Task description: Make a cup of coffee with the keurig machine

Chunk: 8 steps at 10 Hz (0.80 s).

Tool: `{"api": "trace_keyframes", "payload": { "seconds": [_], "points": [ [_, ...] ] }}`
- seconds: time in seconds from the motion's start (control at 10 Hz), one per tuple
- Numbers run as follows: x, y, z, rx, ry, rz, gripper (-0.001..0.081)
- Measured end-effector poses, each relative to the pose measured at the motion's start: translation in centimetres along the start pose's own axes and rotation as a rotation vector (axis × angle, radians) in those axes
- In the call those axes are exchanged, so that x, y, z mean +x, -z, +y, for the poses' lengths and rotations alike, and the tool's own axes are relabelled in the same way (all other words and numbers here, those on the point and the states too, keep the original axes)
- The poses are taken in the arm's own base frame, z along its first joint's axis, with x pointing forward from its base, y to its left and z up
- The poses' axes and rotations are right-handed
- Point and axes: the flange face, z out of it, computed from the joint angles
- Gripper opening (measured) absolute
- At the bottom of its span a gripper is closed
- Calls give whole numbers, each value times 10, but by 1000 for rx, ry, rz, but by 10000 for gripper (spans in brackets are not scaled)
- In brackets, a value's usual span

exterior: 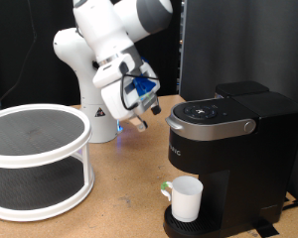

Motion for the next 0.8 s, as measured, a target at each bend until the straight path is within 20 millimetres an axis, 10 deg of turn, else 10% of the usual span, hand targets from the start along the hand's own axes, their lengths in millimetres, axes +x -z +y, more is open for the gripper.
{"api": "trace_keyframes", "payload": {
  "seconds": [0.8],
  "points": [
    [48, 94, -70, -12, 55, -17, 805]
  ]
}}
